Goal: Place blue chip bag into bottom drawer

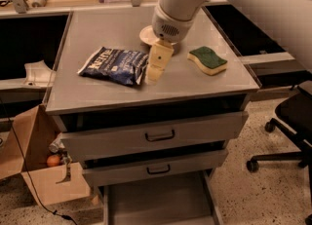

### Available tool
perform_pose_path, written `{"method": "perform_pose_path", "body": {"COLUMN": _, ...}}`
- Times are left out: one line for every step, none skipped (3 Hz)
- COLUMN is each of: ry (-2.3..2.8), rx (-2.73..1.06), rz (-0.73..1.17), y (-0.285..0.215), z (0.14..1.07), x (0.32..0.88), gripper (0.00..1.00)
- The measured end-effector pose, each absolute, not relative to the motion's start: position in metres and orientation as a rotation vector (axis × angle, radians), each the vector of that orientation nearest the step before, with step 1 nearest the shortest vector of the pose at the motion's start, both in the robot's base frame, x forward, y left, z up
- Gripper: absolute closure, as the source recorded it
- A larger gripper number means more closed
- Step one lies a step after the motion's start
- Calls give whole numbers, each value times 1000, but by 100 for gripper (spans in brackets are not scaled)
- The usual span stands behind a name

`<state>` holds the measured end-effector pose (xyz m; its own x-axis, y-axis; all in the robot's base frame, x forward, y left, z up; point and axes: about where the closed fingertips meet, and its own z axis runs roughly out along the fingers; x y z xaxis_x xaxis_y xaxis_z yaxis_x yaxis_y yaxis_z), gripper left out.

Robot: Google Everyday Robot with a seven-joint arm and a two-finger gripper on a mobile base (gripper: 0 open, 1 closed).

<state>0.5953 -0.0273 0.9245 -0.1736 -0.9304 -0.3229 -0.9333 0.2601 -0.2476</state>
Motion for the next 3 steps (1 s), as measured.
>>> {"method": "perform_pose_path", "body": {"ry": 2132, "rx": -1694, "rz": 11, "y": -27, "z": 924, "x": 596, "gripper": 0}}
{"method": "perform_pose_path", "body": {"ry": 2131, "rx": -1674, "rz": 51, "y": -15, "z": 917, "x": 604, "gripper": 0}}
{"method": "perform_pose_path", "body": {"ry": 2135, "rx": -1649, "rz": 116, "y": 6, "z": 912, "x": 619, "gripper": 0}}
